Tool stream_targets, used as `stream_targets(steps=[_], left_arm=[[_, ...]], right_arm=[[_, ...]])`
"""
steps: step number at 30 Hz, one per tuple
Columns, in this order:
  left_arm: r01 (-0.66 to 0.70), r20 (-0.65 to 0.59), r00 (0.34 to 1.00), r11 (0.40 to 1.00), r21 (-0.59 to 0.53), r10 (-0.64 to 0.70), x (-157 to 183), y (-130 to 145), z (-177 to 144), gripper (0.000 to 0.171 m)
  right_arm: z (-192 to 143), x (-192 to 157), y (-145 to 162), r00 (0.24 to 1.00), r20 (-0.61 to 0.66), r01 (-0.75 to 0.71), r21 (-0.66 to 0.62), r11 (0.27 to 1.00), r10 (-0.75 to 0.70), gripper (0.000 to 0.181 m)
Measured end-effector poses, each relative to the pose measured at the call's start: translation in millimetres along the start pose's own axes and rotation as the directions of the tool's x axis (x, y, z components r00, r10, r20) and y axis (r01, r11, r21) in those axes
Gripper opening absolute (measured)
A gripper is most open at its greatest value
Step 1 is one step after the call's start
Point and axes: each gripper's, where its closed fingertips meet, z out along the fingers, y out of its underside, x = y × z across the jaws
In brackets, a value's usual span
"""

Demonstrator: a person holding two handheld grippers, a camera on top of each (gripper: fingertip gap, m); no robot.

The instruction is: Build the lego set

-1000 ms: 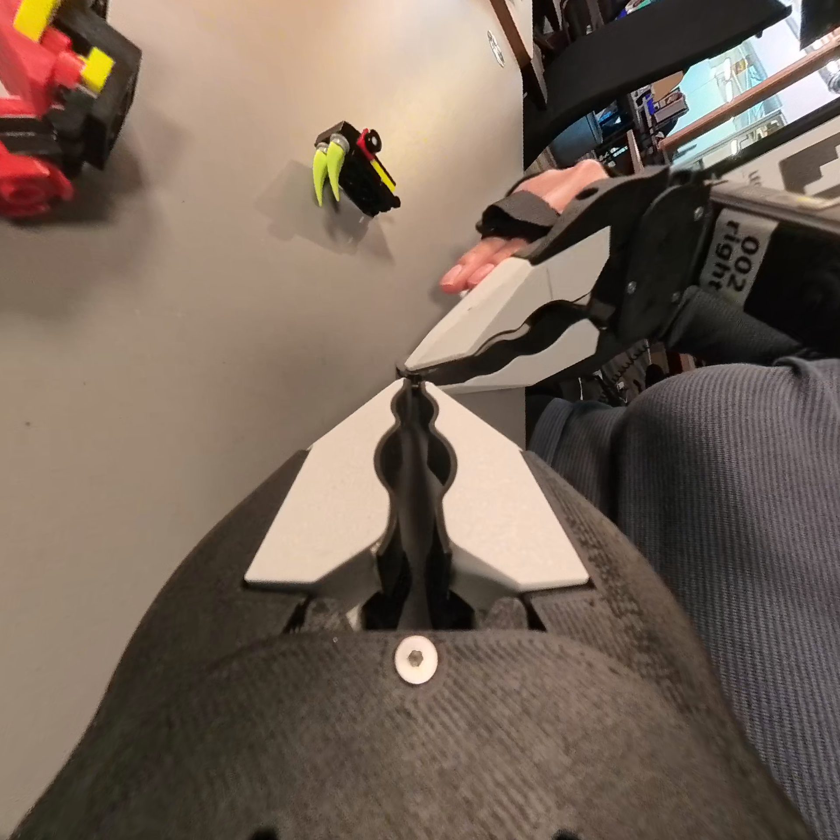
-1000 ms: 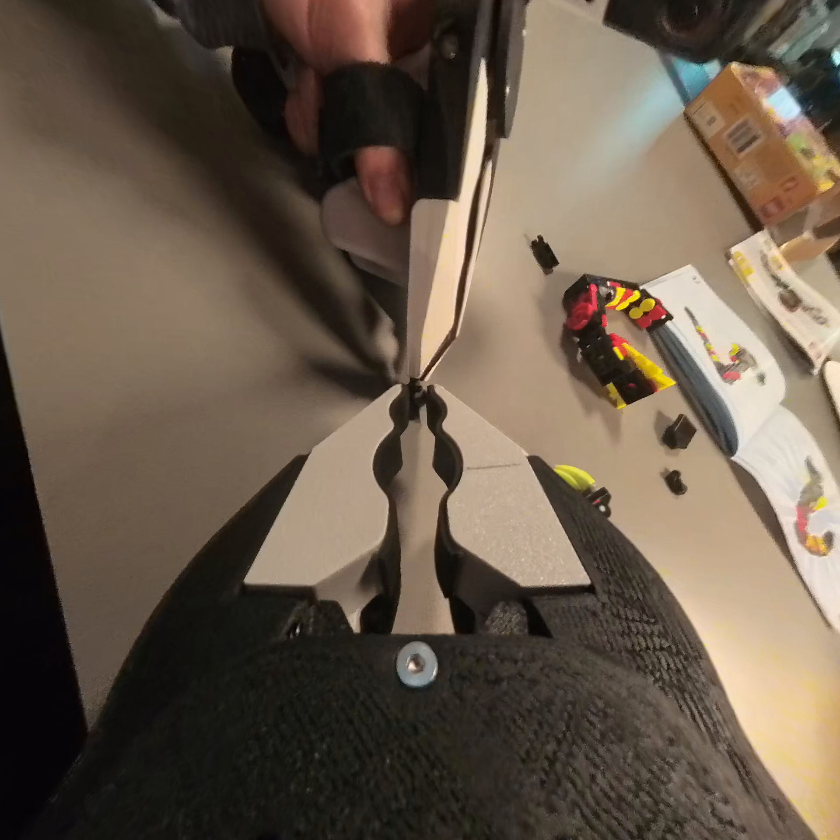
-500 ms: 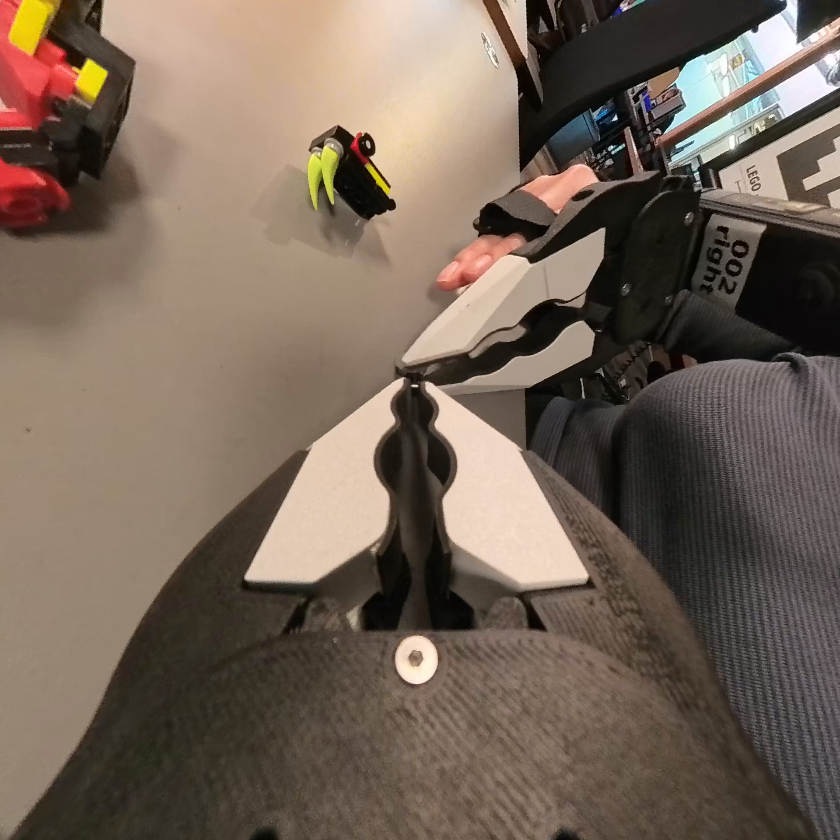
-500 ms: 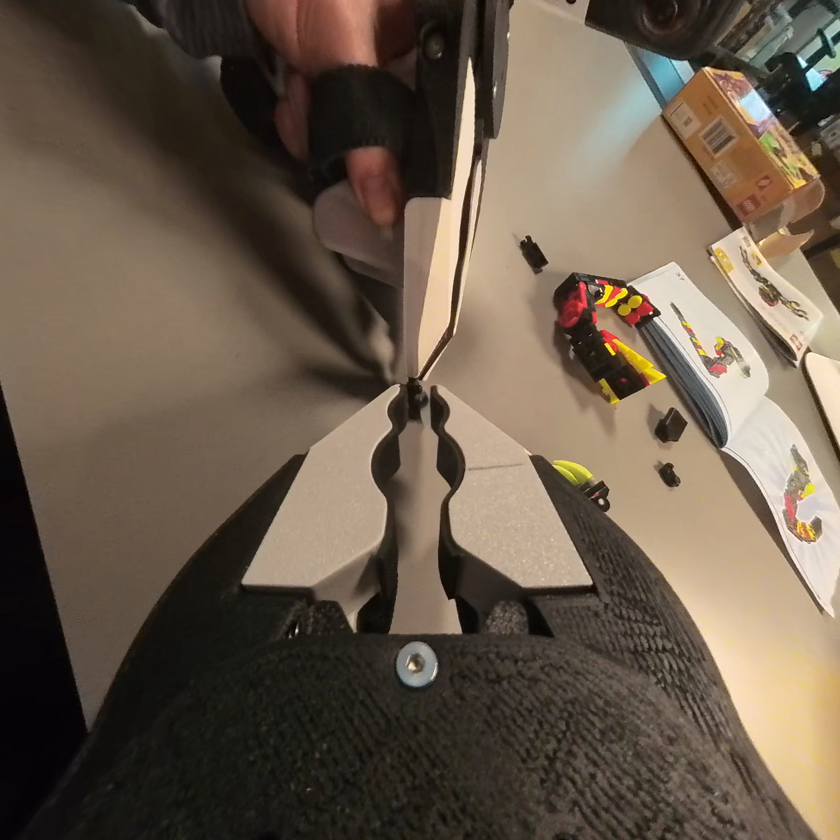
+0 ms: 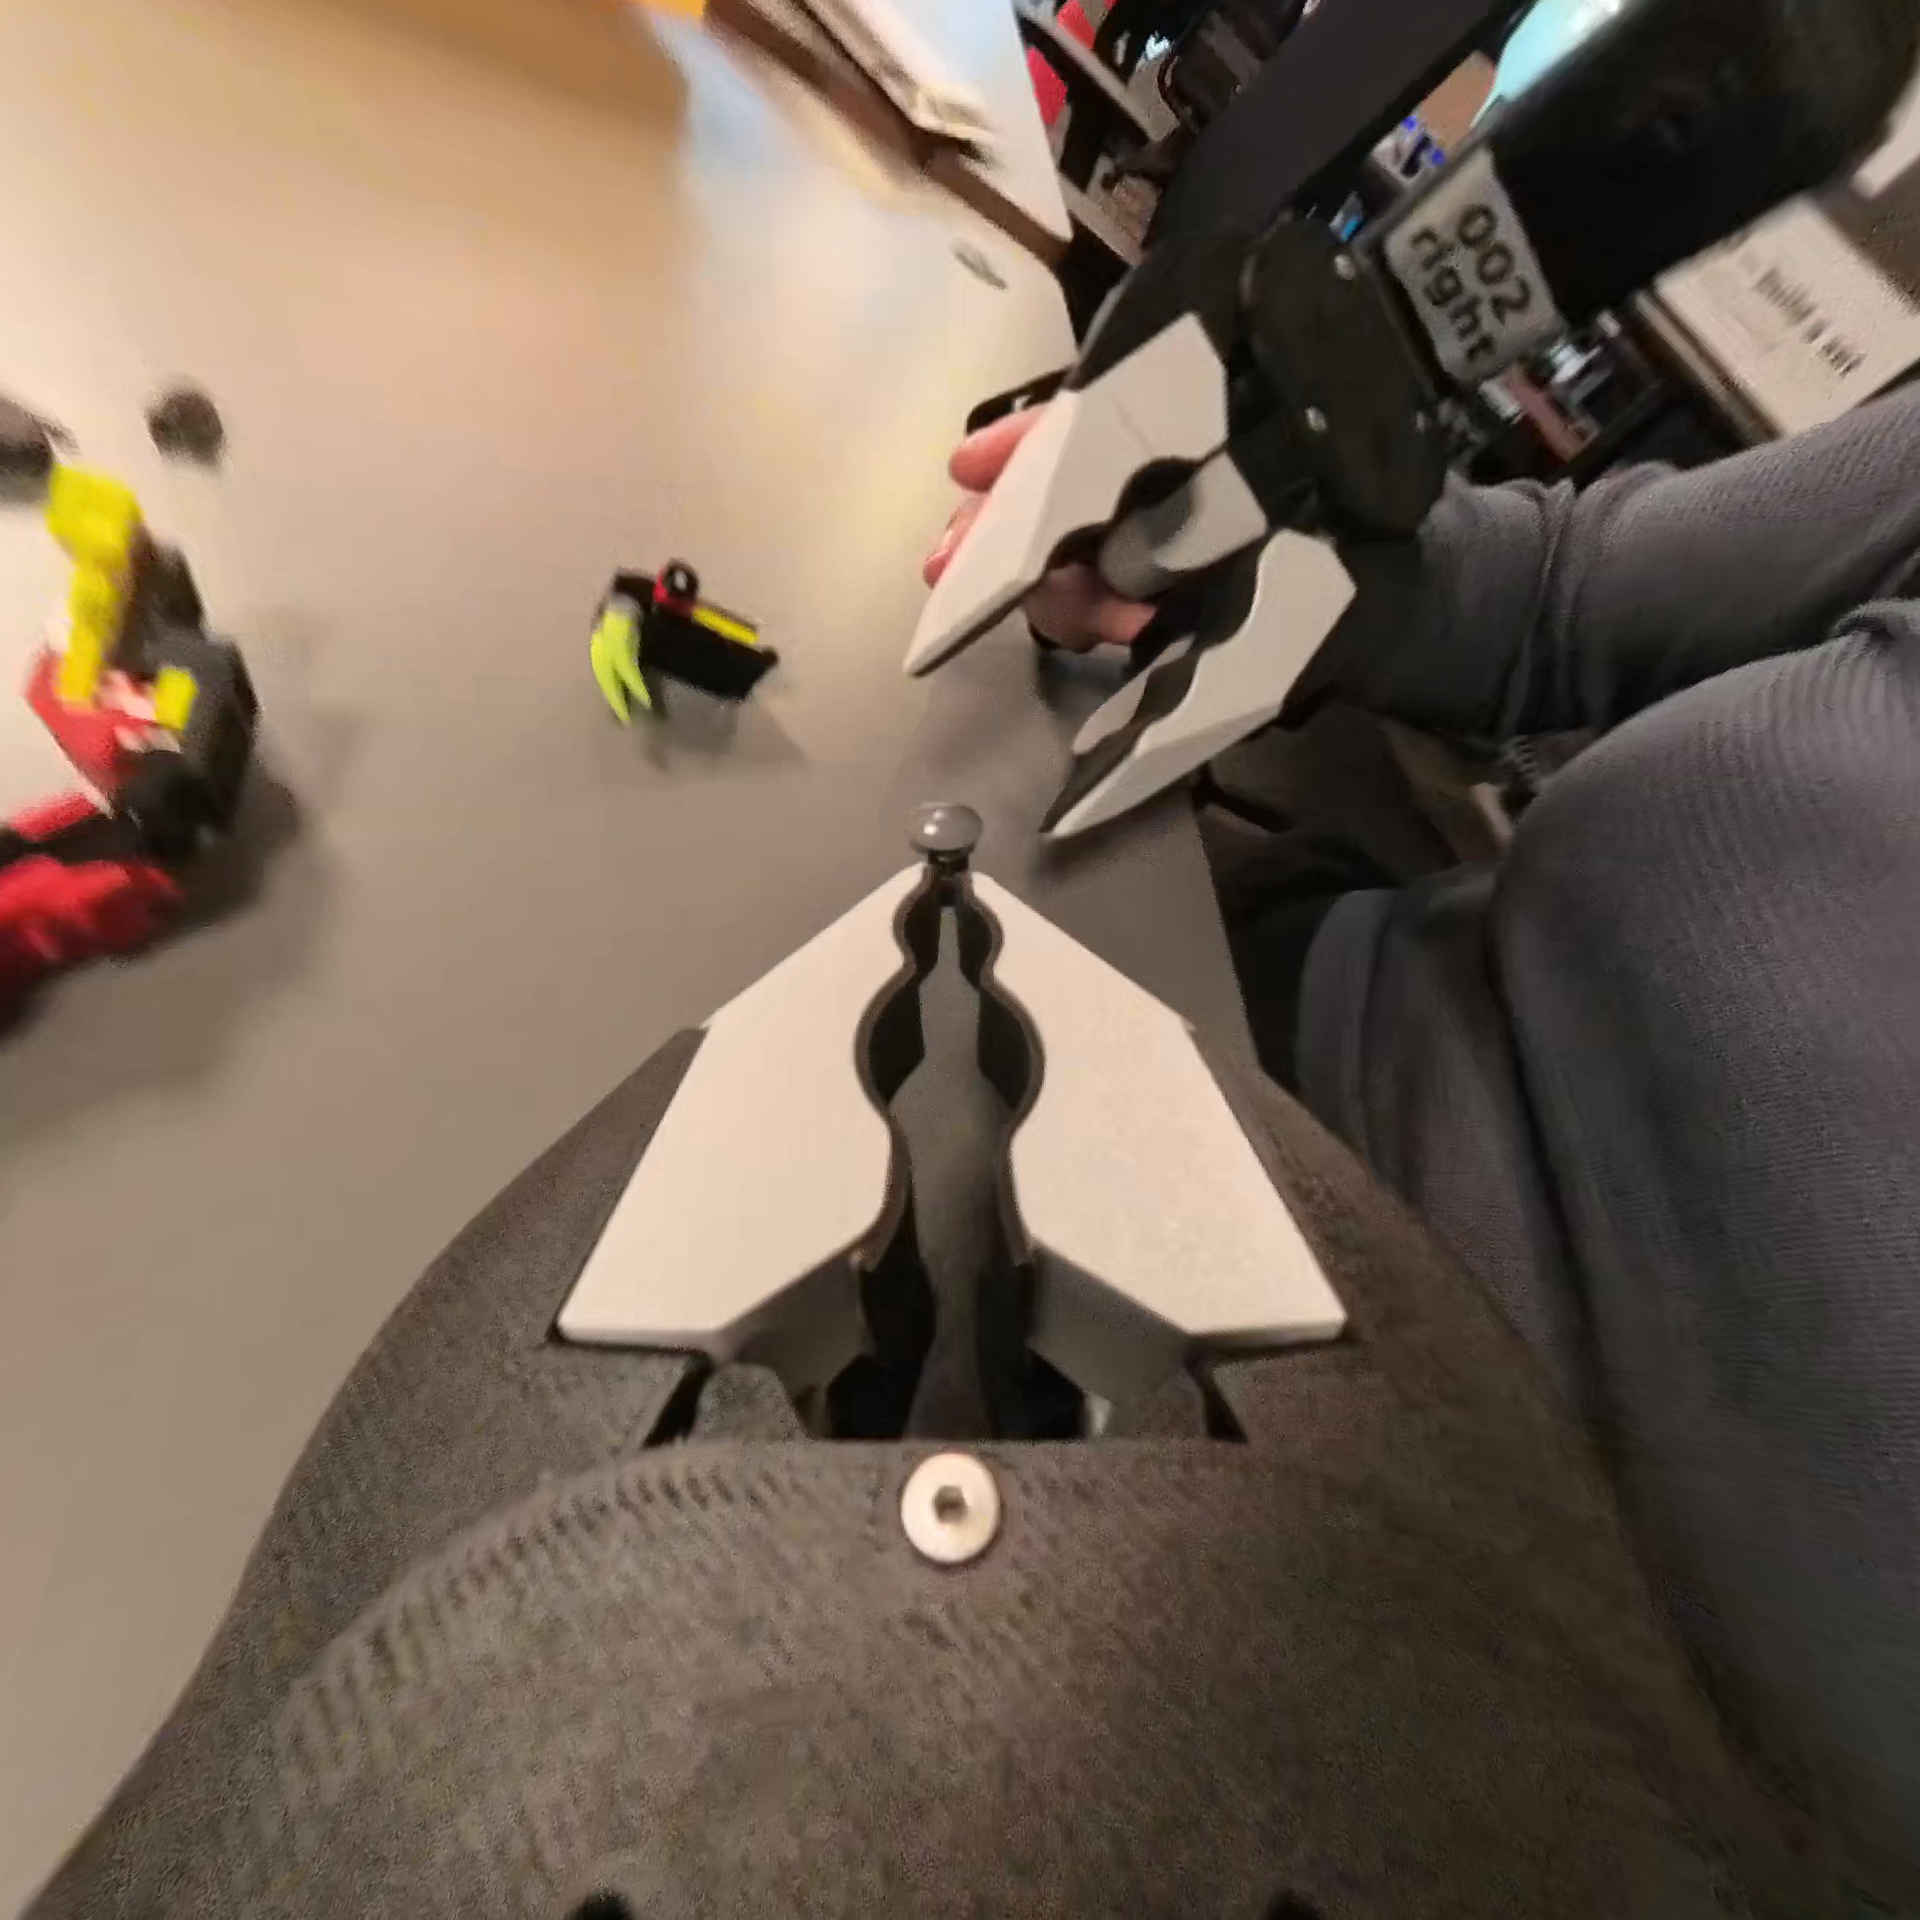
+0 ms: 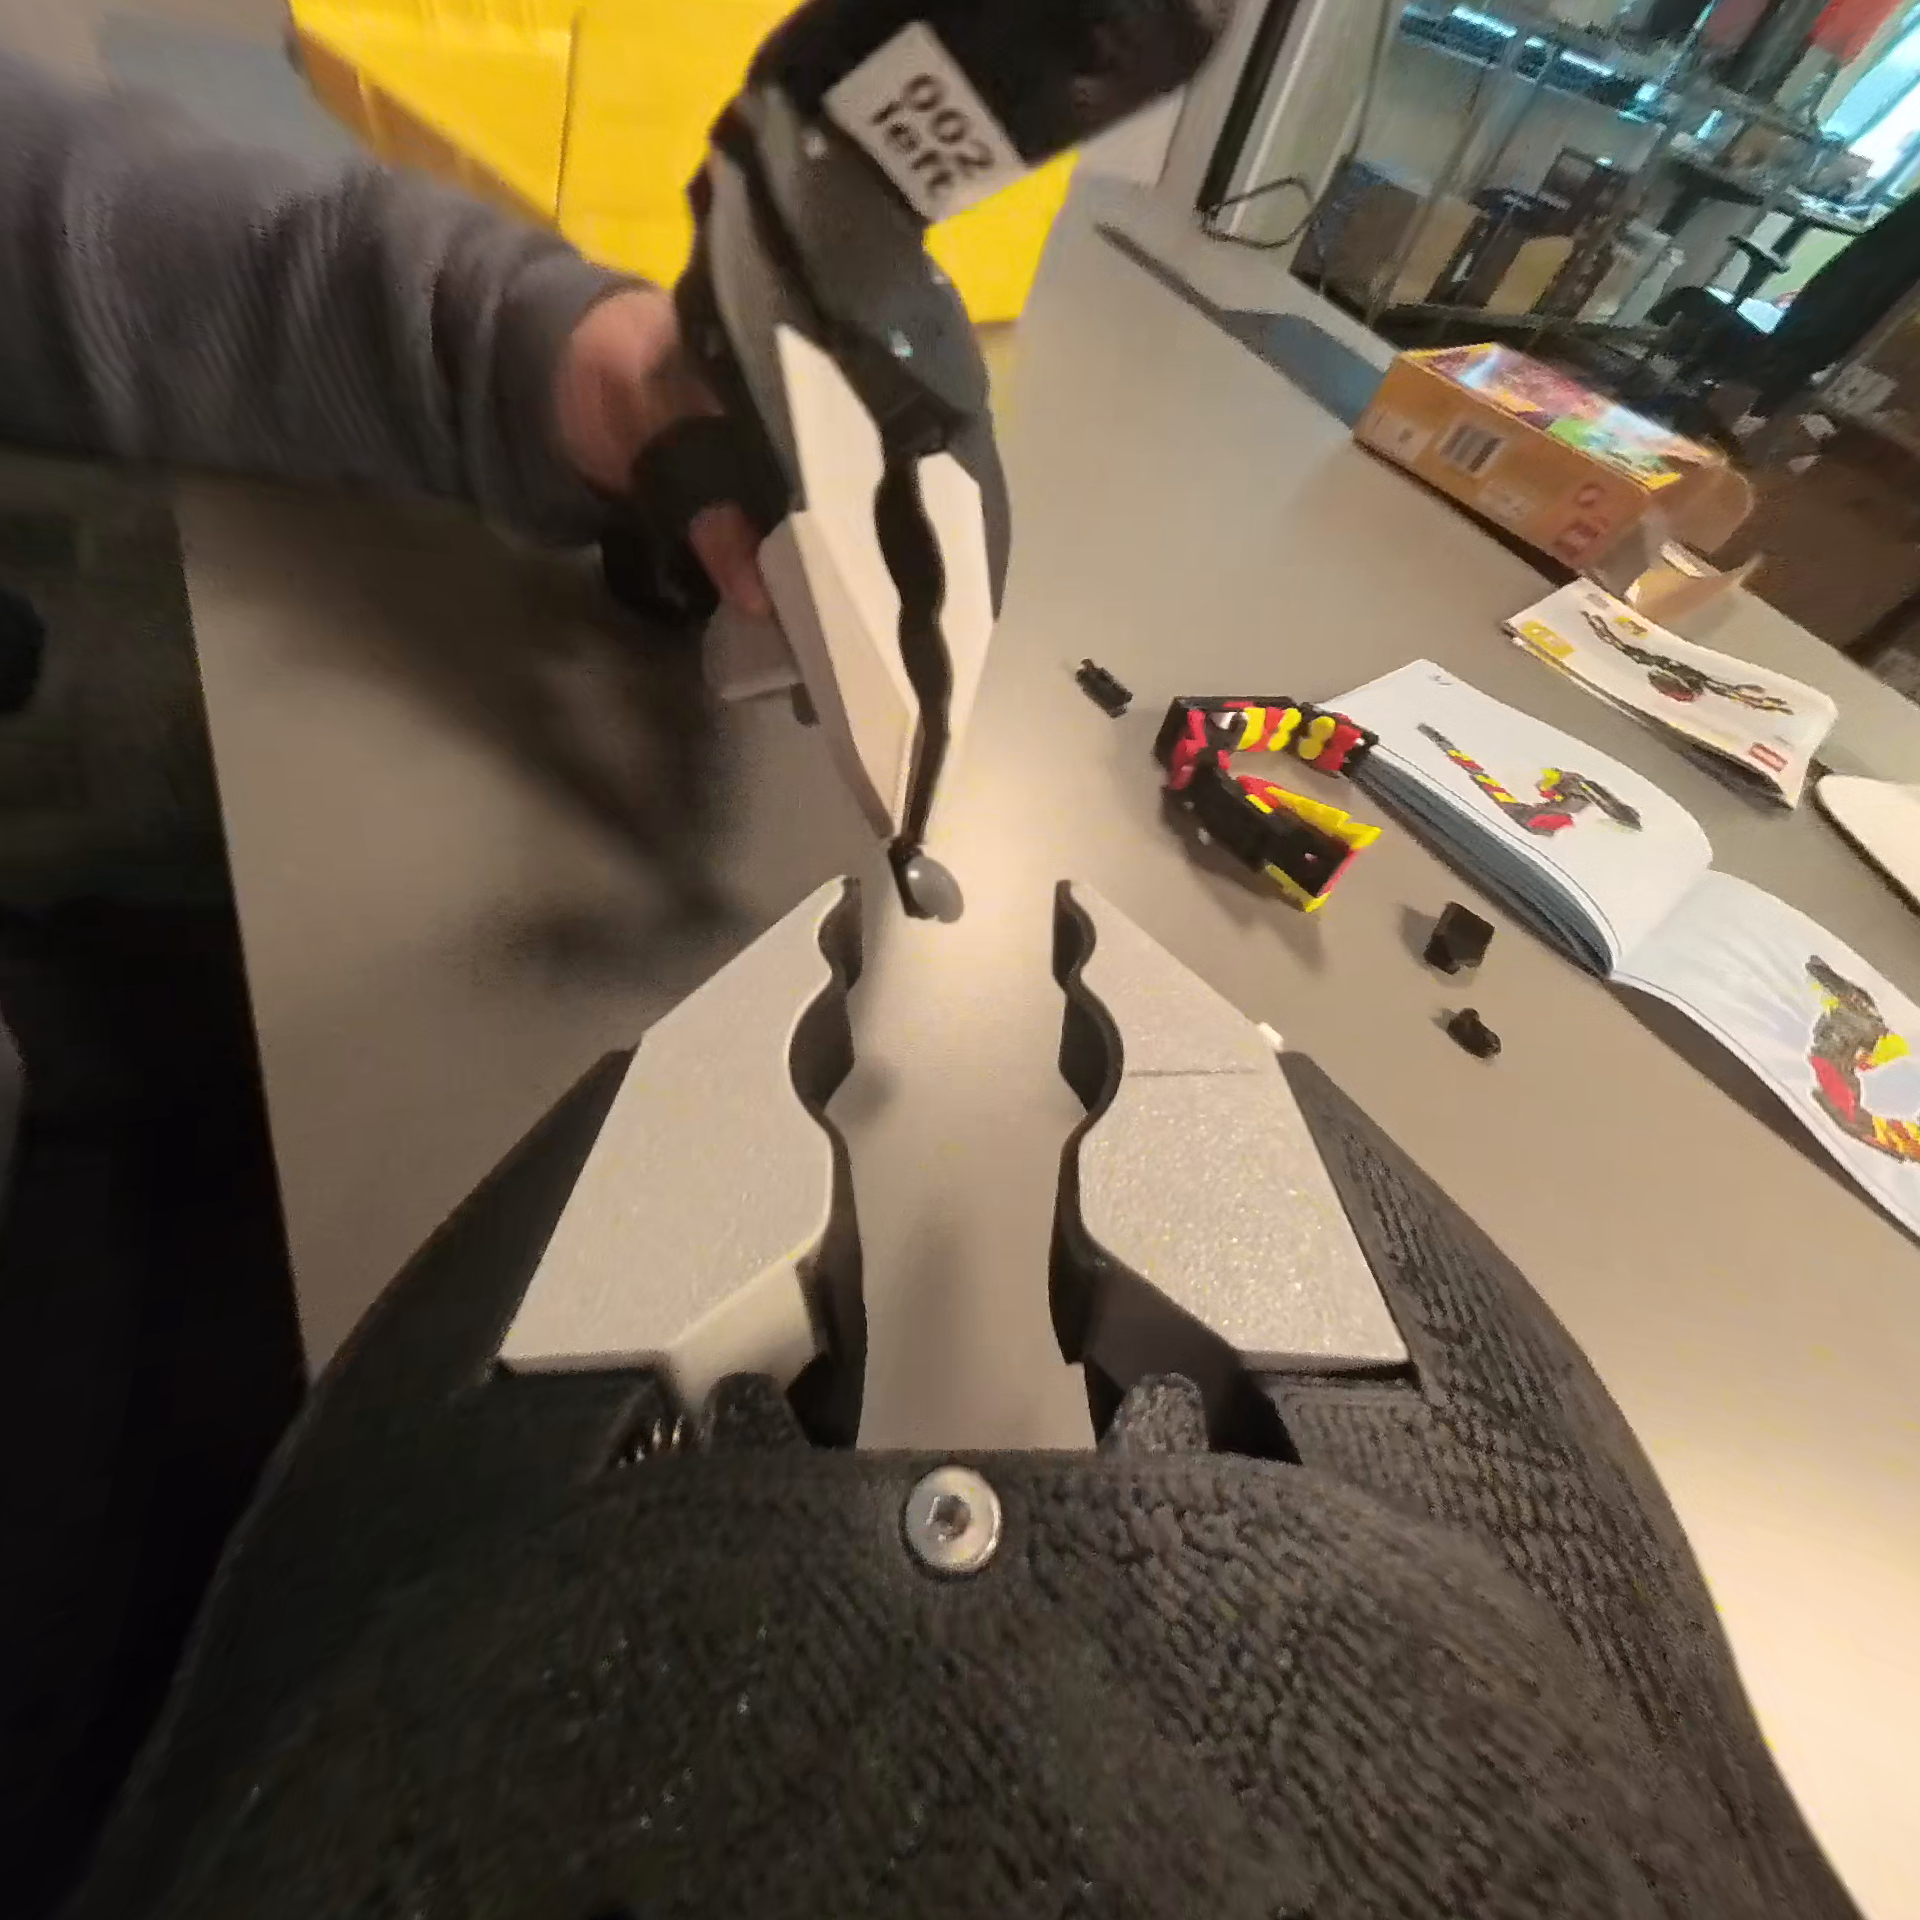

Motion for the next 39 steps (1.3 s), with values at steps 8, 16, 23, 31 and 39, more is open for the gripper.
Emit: stream_targets(steps=[8, 16, 23, 31, 39], left_arm=[[-0.451, 0.074, 0.892, 0.881, 0.139, 0.445, 31.4, -23.8, -6.4, 0.001], [-0.522, 0.08, 0.853, 0.84, 0.146, 0.516, 41.0, -24.4, -6.9, 0.001], [-0.514, 0.097, 0.858, 0.849, 0.126, 0.505, 36.9, -23.4, -6.2, 0.001], [-0.51, 0.087, 0.86, 0.852, 0.118, 0.503, 37.4, -21.5, -5.1, 0.001], [-0.494, 0.15, 0.864, 0.868, 0.058, 0.481, 21.6, -17.7, -3.2, 0.001]], right_arm=[[-17.5, -8.6, -23.3, 0.972, 0.183, -0.163, 0.08, 0.983, 0.146, 0.033], [-15.0, -17.1, -31.6, 0.971, 0.227, -0.096, 0.079, 0.992, 0.076, 0.021], [-14.9, -18.4, -32.1, 0.971, 0.233, -0.08, 0.078, 0.994, 0.06, 0.014], [-13.3, -15.2, -28.1, 0.976, 0.21, -0.079, 0.062, 0.995, 0.064, 0.011], [-8.6, 17.2, -18.6, 0.996, -0.013, -0.082, 0.1, 0.992, 0.084, 0.018]])
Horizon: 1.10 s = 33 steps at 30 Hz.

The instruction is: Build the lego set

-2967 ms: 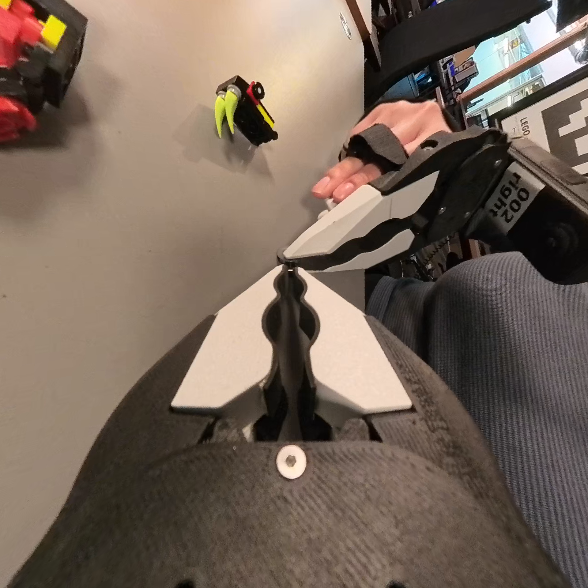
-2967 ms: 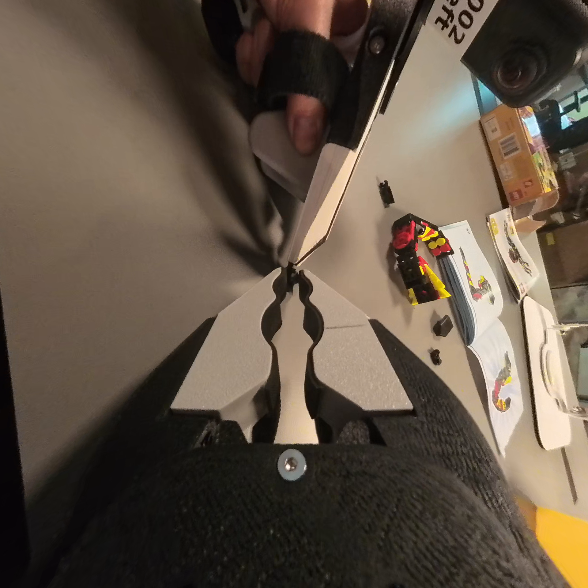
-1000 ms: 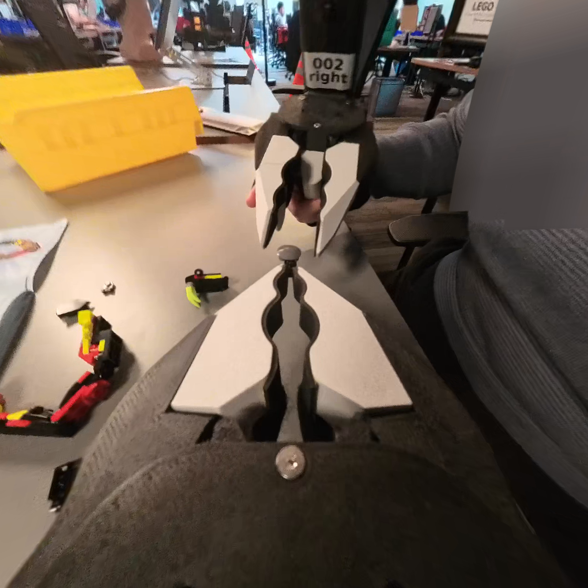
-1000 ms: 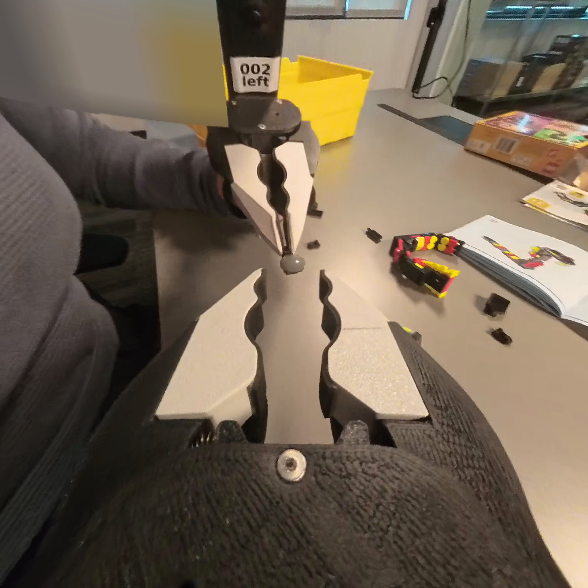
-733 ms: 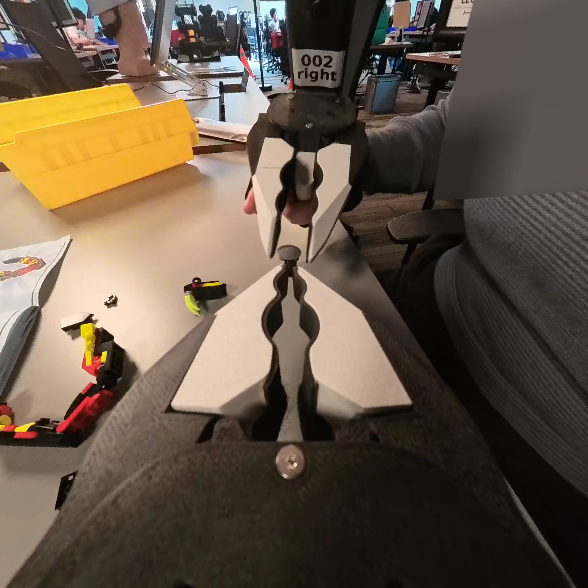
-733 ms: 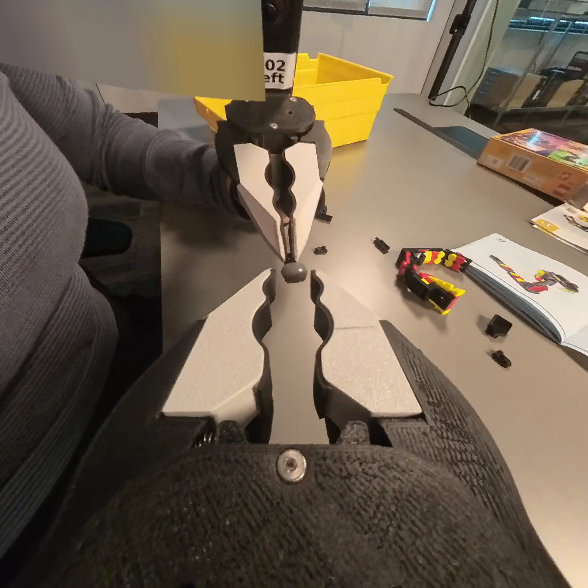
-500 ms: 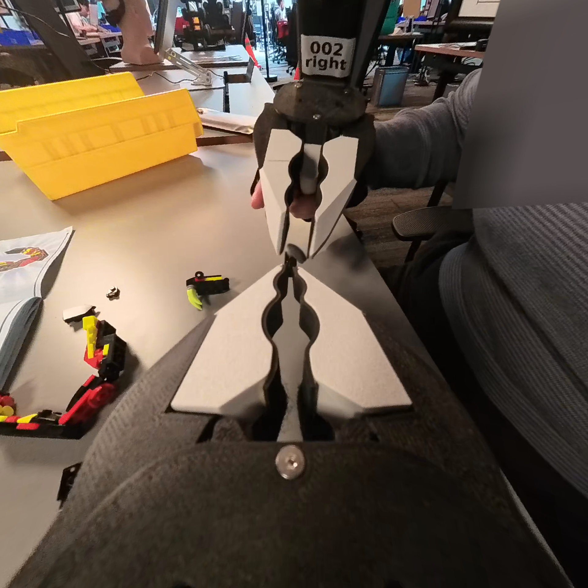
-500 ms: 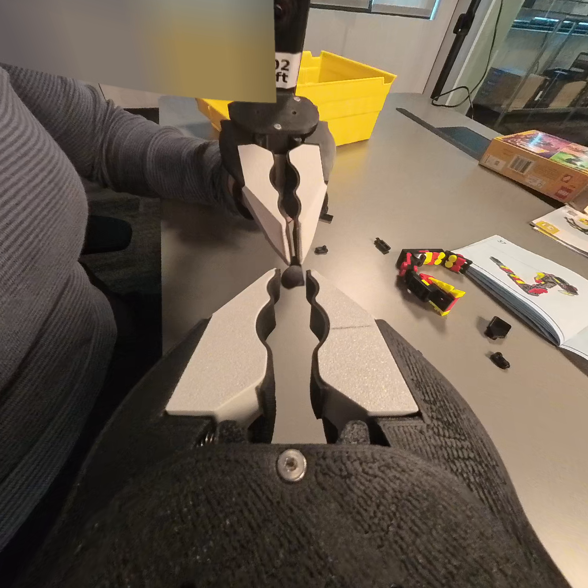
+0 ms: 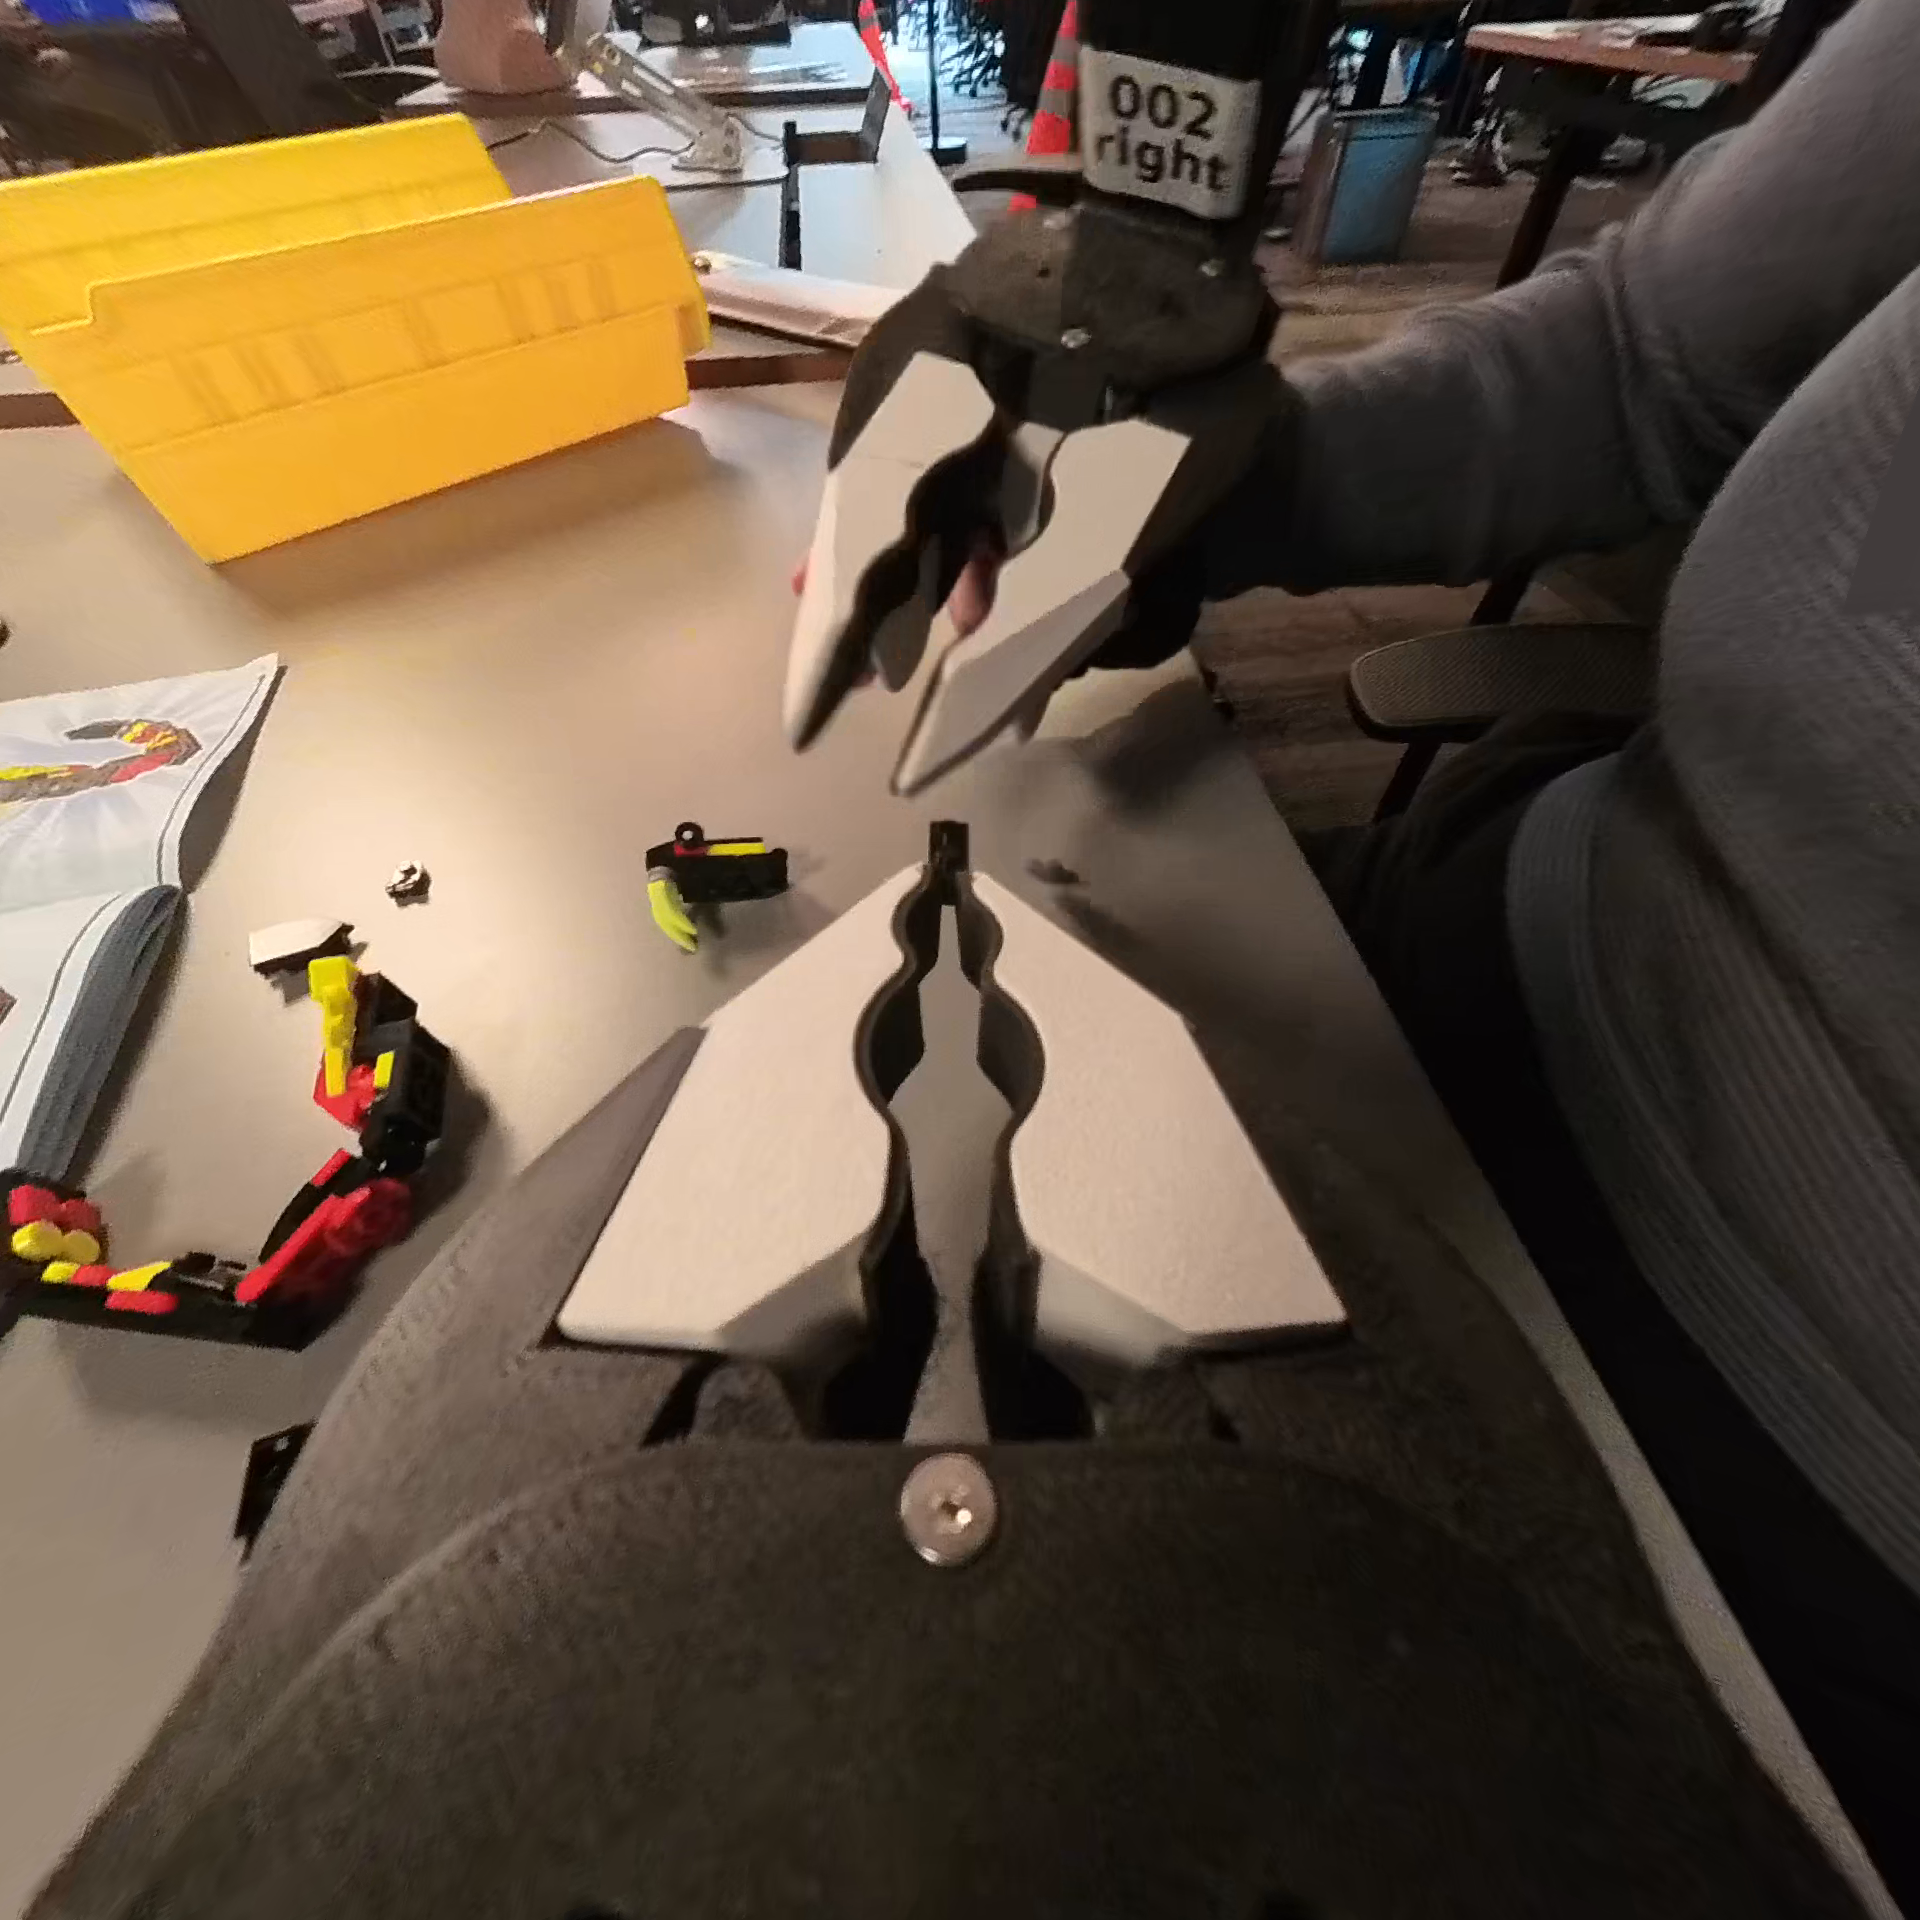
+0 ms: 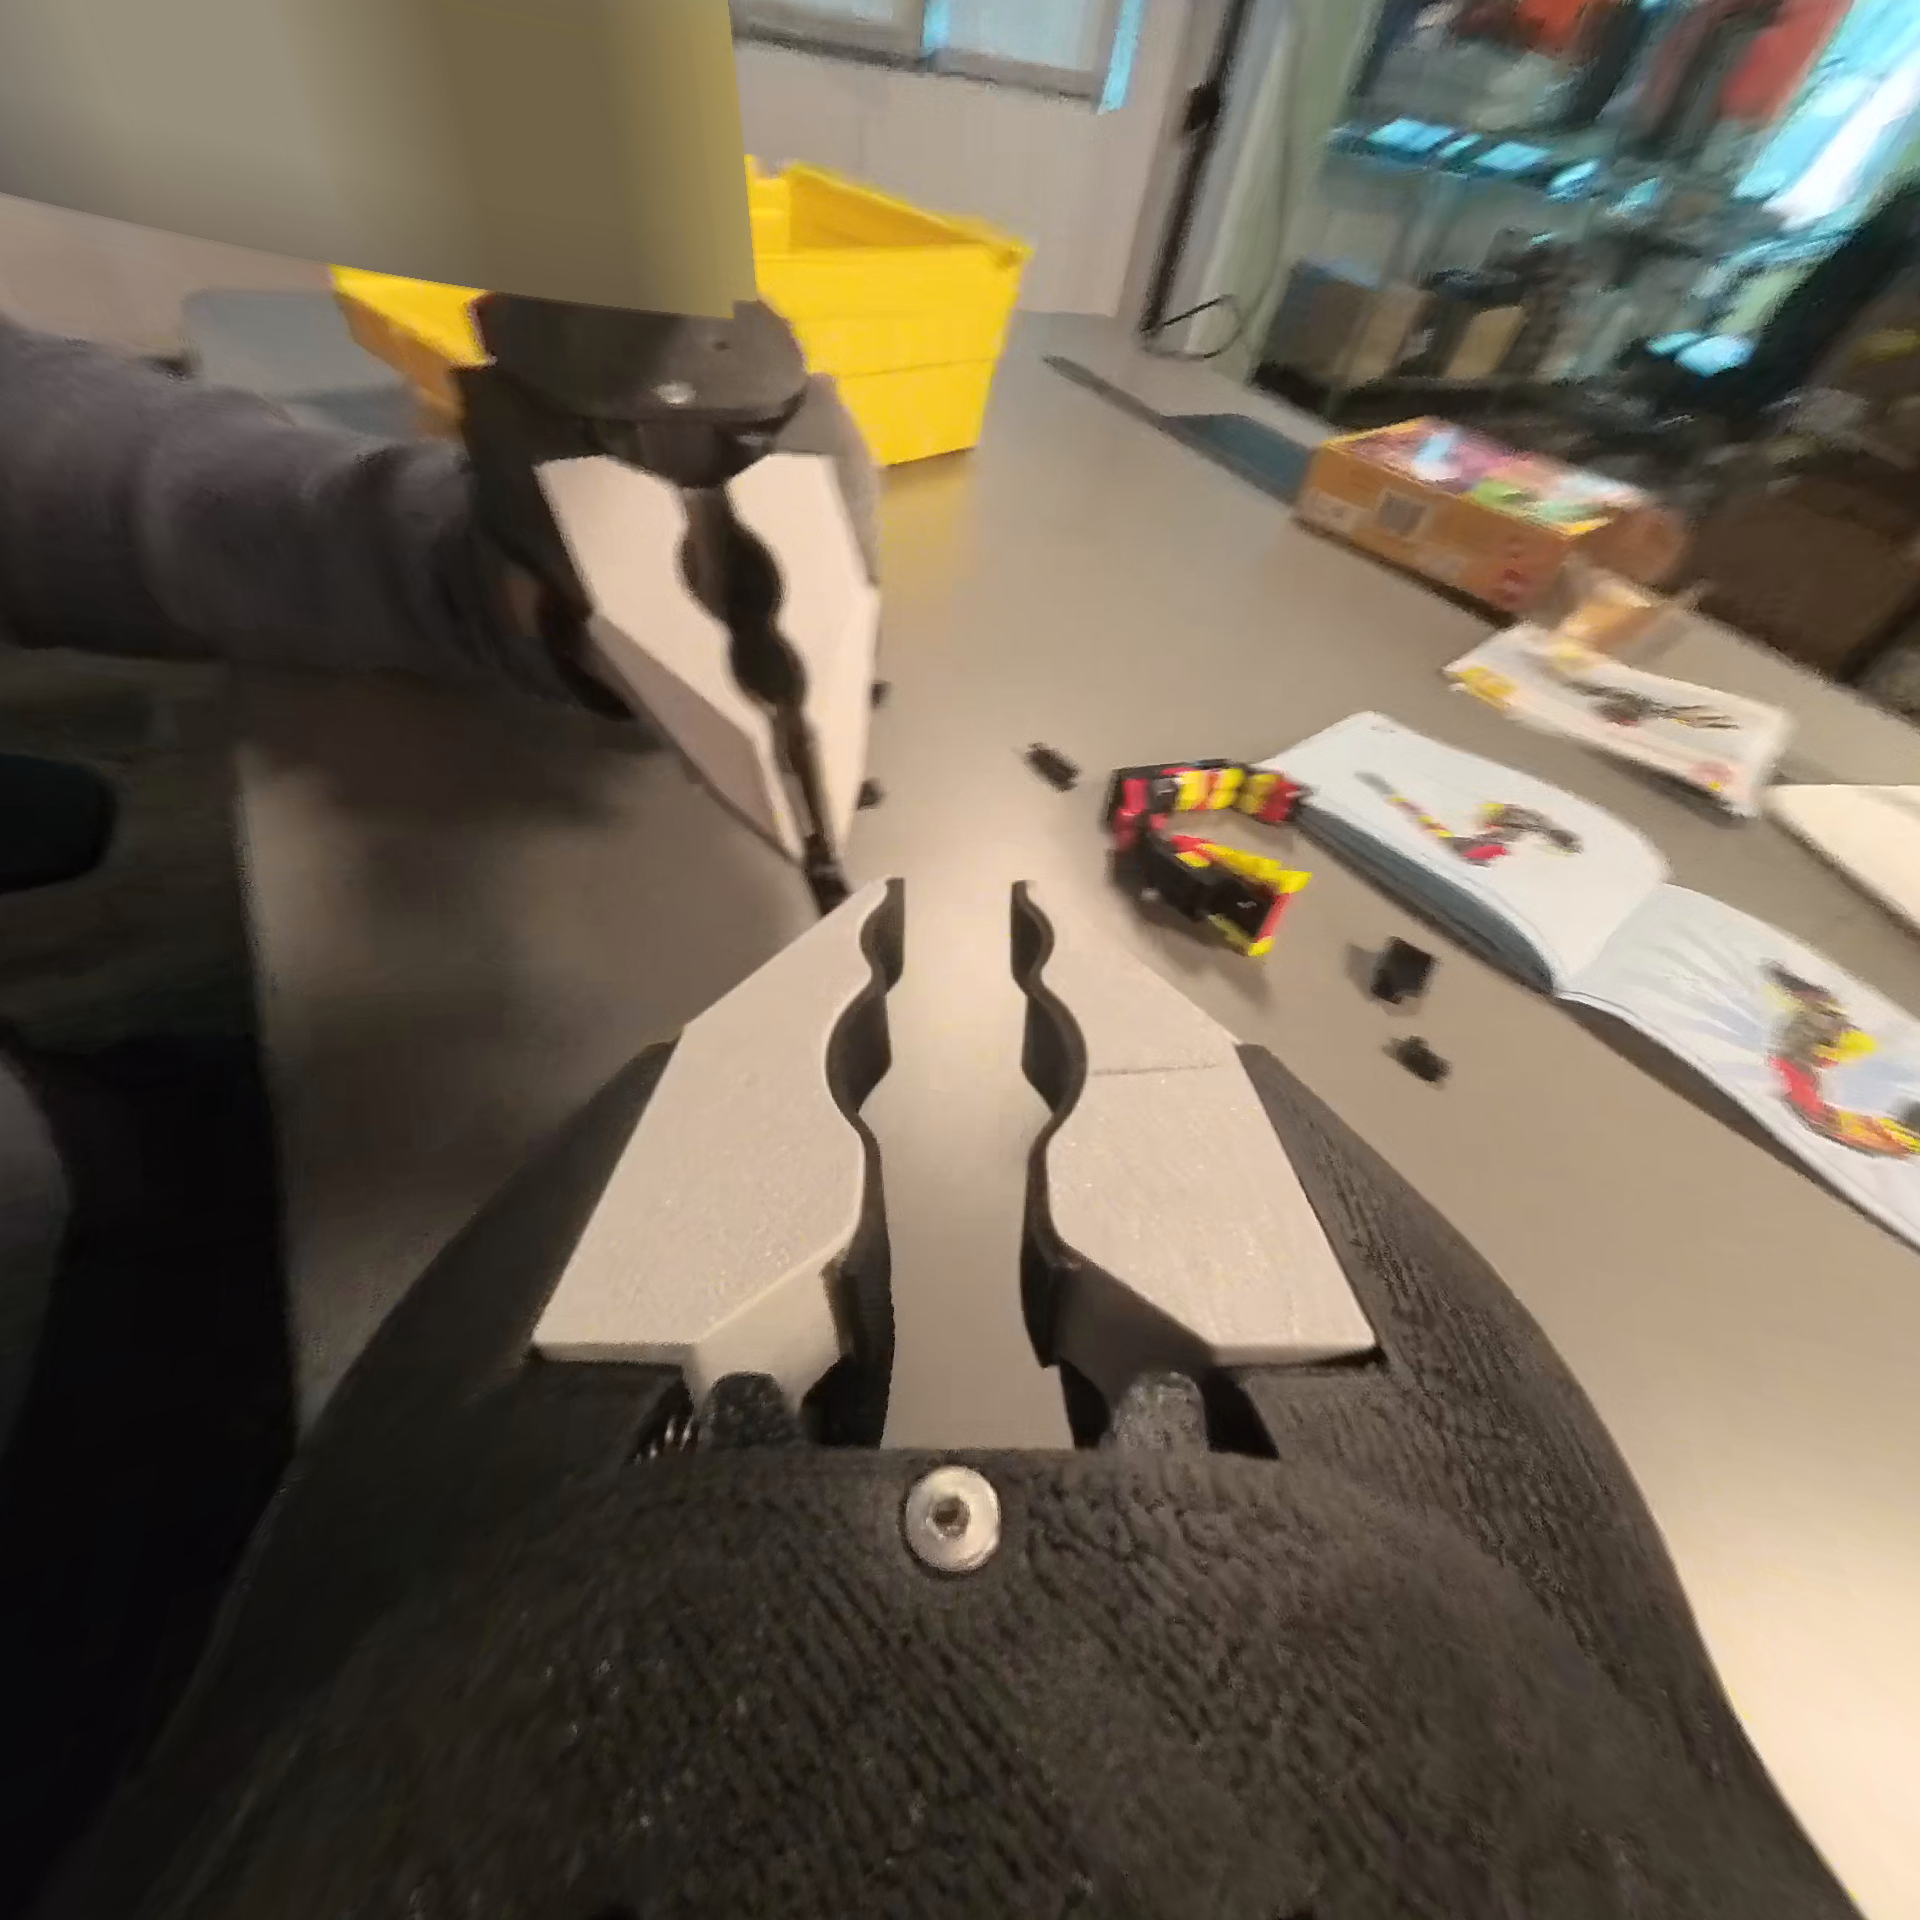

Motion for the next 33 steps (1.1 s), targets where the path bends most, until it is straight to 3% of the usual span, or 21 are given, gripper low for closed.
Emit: stream_targets(steps=[3, 7, 10, 15, 19, 22, 26, 33], left_arm=[[-0.014, 0.048, 0.999, 1.0, -0.025, 0.015, -6.4, 4.0, 0.6, 0.001], [-0.041, 0.075, 0.996, 0.999, -0.027, 0.043, -8.5, 3.9, 0.5, 0.002], [-0.053, 0.082, 0.995, 0.997, -0.049, 0.057, -8.2, 7.8, 3.0, 0.002], [-0.071, 0.13, 0.987, 0.986, -0.148, 0.091, -11.5, 19.9, 8.8, 0.002], [-0.004, 0.26, 0.963, 0.971, -0.238, 0.068, -30.5, 34.6, 10.8, 0.002], [0.08, 0.317, 0.948, 0.96, -0.268, 0.009, -42.4, 44.1, 14.8, 0.002], [0.117, 0.351, 0.936, 0.938, -0.327, 0.006, -50.6, 54.5, 16.8, 0.002], [0.157, 0.299, 0.953, 0.918, -0.365, -0.044, -48.8, 62.4, 21.5, 0.002]], right_arm=[[-5.7, 28.9, -12.1, 0.968, -0.252, 0.052, 0.155, 0.987, -0.012, 0.019], [-28.2, 55.2, -33.0, 0.862, -0.507, 0.188, 0.312, 0.931, -0.004, 0.014], [-36.0, 65.3, -34.3, 0.79, -0.611, 0.271, 0.268, 0.925, -0.055, 0.014], [-38.0, 71.4, -33.9, 0.785, -0.615, 0.295, 0.26, 0.919, -0.078, 0.014], [-27.0, 96.9, -25.4, 0.796, -0.58, 0.341, 0.201, 0.918, -0.169, 0.014], [-15.7, 136.5, -13.8, 0.738, -0.602, 0.433, 0.079, 0.898, -0.303, 0.015], [3.4, 191.5, -8.0, 0.709, -0.614, 0.462, 0.033, 0.886, -0.346, 0.016], [22.8, 278.2, -8.0, 0.671, -0.693, 0.409, 0.048, 0.911, -0.265, 0.015]])
